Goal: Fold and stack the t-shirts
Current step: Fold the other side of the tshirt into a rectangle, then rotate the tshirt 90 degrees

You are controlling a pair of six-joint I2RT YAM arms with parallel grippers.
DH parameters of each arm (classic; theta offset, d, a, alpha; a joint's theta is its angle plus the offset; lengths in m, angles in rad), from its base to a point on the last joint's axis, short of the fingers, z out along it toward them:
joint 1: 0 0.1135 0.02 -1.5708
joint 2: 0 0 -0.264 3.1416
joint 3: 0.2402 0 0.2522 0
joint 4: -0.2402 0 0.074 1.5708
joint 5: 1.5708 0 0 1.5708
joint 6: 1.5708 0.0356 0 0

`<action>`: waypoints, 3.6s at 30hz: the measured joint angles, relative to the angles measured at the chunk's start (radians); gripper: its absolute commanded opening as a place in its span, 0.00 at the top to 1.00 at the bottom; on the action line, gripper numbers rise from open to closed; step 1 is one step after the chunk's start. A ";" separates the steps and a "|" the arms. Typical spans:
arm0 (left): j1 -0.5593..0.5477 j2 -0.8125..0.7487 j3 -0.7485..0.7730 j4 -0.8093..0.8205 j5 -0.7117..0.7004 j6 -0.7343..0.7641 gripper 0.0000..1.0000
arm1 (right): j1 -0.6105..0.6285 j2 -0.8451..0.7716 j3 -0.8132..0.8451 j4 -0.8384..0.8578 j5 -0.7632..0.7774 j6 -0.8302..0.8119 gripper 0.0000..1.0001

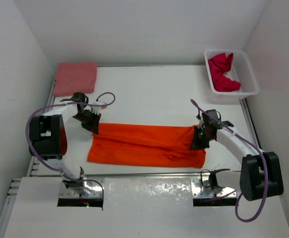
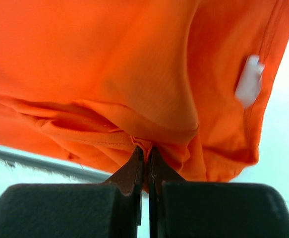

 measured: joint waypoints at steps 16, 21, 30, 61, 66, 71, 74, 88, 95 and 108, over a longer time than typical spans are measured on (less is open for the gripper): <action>-0.001 -0.018 -0.053 0.247 -0.025 -0.133 1.00 | -0.060 0.258 0.177 0.204 0.031 -0.023 1.00; -0.001 -0.017 -0.107 0.237 -0.054 -0.108 0.90 | -0.060 0.276 0.177 0.238 0.033 -0.039 0.82; -0.002 -0.016 -0.053 0.170 -0.082 -0.105 0.47 | -0.060 0.300 0.241 0.179 0.147 -0.119 0.43; -0.044 -0.208 -0.108 -0.260 -0.014 0.351 0.28 | 0.061 -0.100 -0.024 -0.050 0.032 -0.045 0.56; -0.063 -0.205 -0.231 -0.115 -0.116 0.280 0.66 | 0.061 -0.100 -0.128 0.023 0.046 -0.008 0.62; -0.063 -0.193 -0.248 -0.048 -0.166 0.209 0.89 | 0.063 -0.093 -0.177 0.084 0.066 0.038 0.87; -0.063 -0.193 -0.228 -0.022 -0.156 0.174 1.00 | 0.064 -0.079 -0.182 0.133 0.076 0.061 0.98; -0.057 -0.140 -0.208 0.019 -0.169 0.098 0.67 | -0.007 0.272 0.106 0.248 0.163 -0.049 0.92; -0.010 -0.169 -0.042 -0.188 -0.171 0.188 0.57 | -0.047 0.303 0.333 0.123 0.198 -0.221 0.62; 0.009 -0.037 0.290 -0.220 -0.029 0.132 0.37 | -0.126 0.106 0.137 0.017 0.141 -0.023 0.43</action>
